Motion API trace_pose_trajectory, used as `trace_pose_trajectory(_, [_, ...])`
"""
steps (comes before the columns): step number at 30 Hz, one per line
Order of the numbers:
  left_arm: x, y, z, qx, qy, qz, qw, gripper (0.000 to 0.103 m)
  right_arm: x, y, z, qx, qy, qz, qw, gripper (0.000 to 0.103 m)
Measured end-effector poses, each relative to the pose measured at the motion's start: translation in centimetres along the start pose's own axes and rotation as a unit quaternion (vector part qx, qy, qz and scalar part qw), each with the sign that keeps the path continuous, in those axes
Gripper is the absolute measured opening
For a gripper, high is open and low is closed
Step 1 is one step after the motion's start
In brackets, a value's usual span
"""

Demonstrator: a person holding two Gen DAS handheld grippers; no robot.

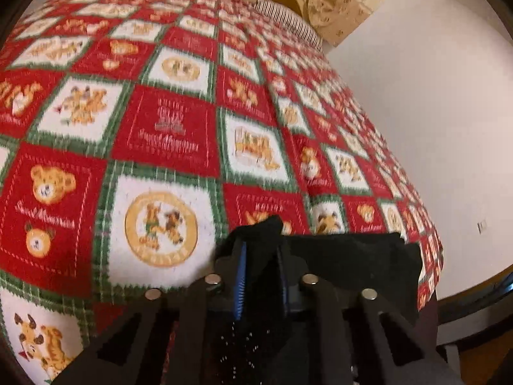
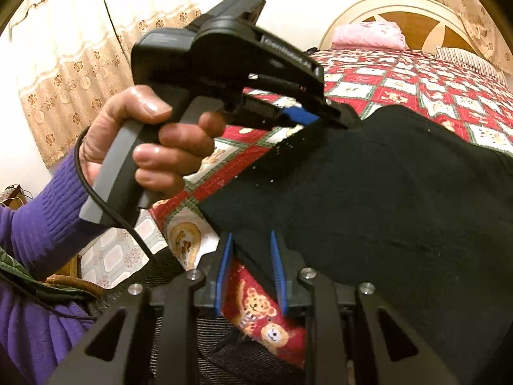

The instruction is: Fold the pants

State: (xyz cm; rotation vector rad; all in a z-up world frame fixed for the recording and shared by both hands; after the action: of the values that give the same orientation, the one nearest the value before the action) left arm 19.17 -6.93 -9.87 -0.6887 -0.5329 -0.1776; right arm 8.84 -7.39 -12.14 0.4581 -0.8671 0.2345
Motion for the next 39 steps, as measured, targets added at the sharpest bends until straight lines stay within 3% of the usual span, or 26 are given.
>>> trace_pose_trajectory(4, [1.4,0.7,1.1,0.032,-0.043,-0.005,0.9985,0.016,0.1,0.4,0.0,-0.012,0.005,0.01,1.0,0.026])
trace_pose_trajectory(7, [3.1,1.4,3.8,0.106,-0.108,-0.036,0.9878,0.016,0.4,0.9,1.1,-0.02,0.014,0.028,0.999,0.026])
trace_pose_trajectory(9, [3.6,0.9,5.5,0.127,-0.131,-0.064,0.9813,0.016,1.2,0.8,3.4,-0.036,-0.008,0.045,0.998,0.026])
trace_pose_trajectory(12, [3.0,-1.6,6.1,0.136,-0.134,-0.132,0.9726,0.016,2.7,-1.7,7.9,-0.107,-0.041,0.059,0.992,0.026])
trace_pose_trajectory(15, [1.0,-4.8,5.0,0.112,-0.119,-0.186,0.9688,0.016,3.3,-5.9,11.9,-0.185,-0.061,0.034,0.98,0.032])
trace_pose_trajectory(17, [-0.6,-6.1,3.8,0.119,-0.113,-0.21,0.9638,0.016,3.3,-9.4,14.8,-0.247,-0.081,0.0,0.966,0.04])
trace_pose_trajectory(19, [-1.7,-6.5,2.9,0.135,-0.107,-0.227,0.9584,0.016,3.1,-12.1,17.0,-0.293,-0.106,-0.035,0.949,0.062])
trace_pose_trajectory(23, [-4.2,-5.5,0.7,0.172,-0.091,-0.237,0.9519,0.016,3.7,-13.7,17.4,-0.303,-0.125,-0.055,0.943,0.068])
trace_pose_trajectory(24, [-4.5,-5.3,0.5,0.176,-0.097,-0.237,0.9503,0.016,3.6,-13.9,17.2,-0.294,-0.126,-0.058,0.946,0.067])
trace_pose_trajectory(27, [-4.9,-5.0,0.4,0.192,-0.11,-0.24,0.9453,0.016,2.8,-15.1,13.9,-0.298,-0.054,-0.073,0.95,0.028])
trace_pose_trajectory(28, [-5.0,-5.1,0.5,0.196,-0.113,-0.243,0.9434,0.016,2.5,-15.5,13.3,-0.305,-0.039,-0.075,0.948,0.027])
trace_pose_trajectory(30, [-5.0,-5.2,0.6,0.205,-0.115,-0.251,0.9391,0.018,2.8,-14.7,13.6,-0.307,-0.052,-0.065,0.948,0.021])
trace_pose_trajectory(32, [-4.8,-5.2,1.3,0.207,-0.123,-0.241,0.9402,0.019,3.8,-13.6,14.5,-0.307,-0.072,-0.039,0.948,0.019])
trace_pose_trajectory(34, [-4.7,-5.1,2.0,0.209,-0.137,-0.228,0.941,0.03,4.5,-13.4,15.0,-0.307,-0.089,-0.023,0.947,0.018])
trace_pose_trajectory(36, [-4.9,-4.6,1.8,0.231,-0.141,-0.222,0.9367,0.05,4.3,-15.0,14.3,-0.319,-0.081,-0.027,0.944,0.018])
trace_pose_trajectory(39, [-5.3,-3.8,1.4,0.255,-0.149,-0.217,0.9303,0.057,2.6,-17.9,12.3,-0.306,-0.053,-0.055,0.949,0.019])
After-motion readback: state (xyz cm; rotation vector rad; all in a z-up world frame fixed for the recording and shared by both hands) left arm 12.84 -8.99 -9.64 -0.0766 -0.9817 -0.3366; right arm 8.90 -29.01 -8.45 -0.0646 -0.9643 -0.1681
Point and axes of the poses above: each gripper's, at about its wrist camera, not at the fingertips, and z roughly against the way its jaws point, y to its left, x to its top, the point moved 6 cm from there along -z, roughly the way its jaws point, and after that the axes turned 5 degrees about -y, right-handed, at the moved point
